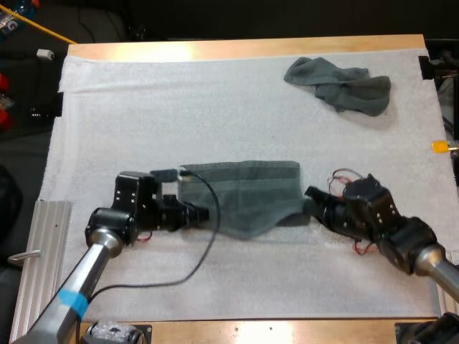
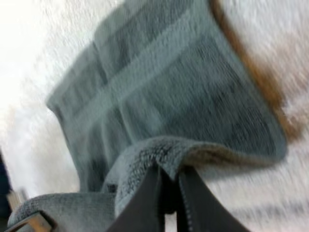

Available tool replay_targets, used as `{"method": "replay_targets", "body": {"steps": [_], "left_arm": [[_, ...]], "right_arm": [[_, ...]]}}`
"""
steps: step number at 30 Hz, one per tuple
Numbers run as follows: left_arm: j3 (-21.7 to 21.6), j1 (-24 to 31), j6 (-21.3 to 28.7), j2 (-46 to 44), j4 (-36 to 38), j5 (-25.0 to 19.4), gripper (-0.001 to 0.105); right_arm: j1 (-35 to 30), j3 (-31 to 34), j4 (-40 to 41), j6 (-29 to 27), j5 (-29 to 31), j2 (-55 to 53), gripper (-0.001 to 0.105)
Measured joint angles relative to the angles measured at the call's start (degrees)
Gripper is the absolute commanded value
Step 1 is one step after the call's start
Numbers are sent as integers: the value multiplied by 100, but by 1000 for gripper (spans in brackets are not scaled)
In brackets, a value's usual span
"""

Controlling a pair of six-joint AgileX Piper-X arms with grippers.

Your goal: Pick towel from pile, fold and stack

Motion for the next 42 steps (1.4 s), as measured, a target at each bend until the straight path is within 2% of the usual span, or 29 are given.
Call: {"method": "replay_targets", "body": {"steps": [6, 15, 21, 24, 26, 28, 33, 35, 42], "left_arm": [[0, 434, -578, 249, -873, 0, 0], [0, 511, -744, 954, -1486, 6, 0], [0, 511, -752, 1001, -1713, -375, 0], [0, 511, -757, 1001, -1879, -399, 0], [0, 511, -757, 1001, -1962, -399, 5], [0, 511, -757, 1001, -2000, -445, 14], [0, 511, -757, 1001, -2034, -621, 48], [0, 511, -757, 1001, -2140, -647, 53], [-135, 511, -943, 1013, -3355, -362, 54]], "right_arm": [[-401, 0, -777, 260, -352, 608, 0], [-481, 0, -1683, 597, -508, 1382, 0], [-511, -22, -2171, 740, -523, 1749, 0], [-511, -27, -2338, 770, -523, 1912, 0], [-511, -27, -2379, 905, -523, 2018, 1], [-511, -34, -2406, 993, -523, 2117, 8], [-511, -38, -2681, 1031, -549, 2317, 57], [-511, -38, -2956, 1041, -544, 2319, 64], [-511, -38, -4358, 1039, -23, 2319, 64]]}}
